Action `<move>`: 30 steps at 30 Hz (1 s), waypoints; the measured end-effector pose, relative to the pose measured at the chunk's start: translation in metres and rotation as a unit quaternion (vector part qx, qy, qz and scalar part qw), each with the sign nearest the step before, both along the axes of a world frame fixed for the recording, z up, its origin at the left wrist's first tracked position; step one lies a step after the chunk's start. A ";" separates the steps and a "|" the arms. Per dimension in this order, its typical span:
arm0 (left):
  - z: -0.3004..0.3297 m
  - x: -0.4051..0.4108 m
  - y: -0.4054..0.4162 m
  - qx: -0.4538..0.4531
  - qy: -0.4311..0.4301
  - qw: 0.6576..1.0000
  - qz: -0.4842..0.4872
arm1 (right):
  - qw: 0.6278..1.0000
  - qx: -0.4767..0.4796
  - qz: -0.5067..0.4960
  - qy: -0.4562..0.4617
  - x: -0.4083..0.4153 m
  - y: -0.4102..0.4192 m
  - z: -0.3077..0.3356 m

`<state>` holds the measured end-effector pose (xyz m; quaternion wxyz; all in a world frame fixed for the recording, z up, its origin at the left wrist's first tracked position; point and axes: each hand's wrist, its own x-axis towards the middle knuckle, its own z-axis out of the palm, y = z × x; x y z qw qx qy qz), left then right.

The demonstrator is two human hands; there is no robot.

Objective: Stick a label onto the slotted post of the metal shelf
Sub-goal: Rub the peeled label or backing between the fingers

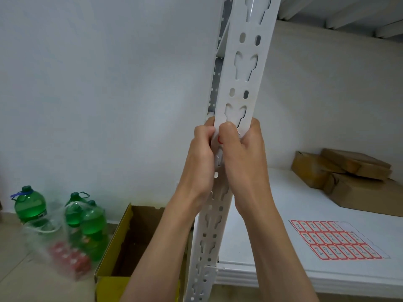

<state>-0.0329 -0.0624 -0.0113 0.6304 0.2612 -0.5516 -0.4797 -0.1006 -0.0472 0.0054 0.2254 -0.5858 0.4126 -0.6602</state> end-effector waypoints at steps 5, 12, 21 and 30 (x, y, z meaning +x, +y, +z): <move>-0.001 -0.001 0.001 0.005 0.001 1.000 -0.008 | 1.000 0.000 -0.001 -0.016 0.003 0.000 -0.001; -0.001 -0.003 0.001 0.014 0.020 1.000 -0.014 | 0.999 -0.002 0.027 -0.039 0.002 -0.003 0.001; -0.003 -0.002 -0.004 -0.004 0.013 1.000 -0.023 | 0.999 -0.013 0.017 -0.045 0.005 -0.003 -0.002; -0.001 -0.001 0.002 -0.011 -0.003 1.000 0.002 | 0.998 -0.004 0.033 -0.062 0.003 -0.004 0.001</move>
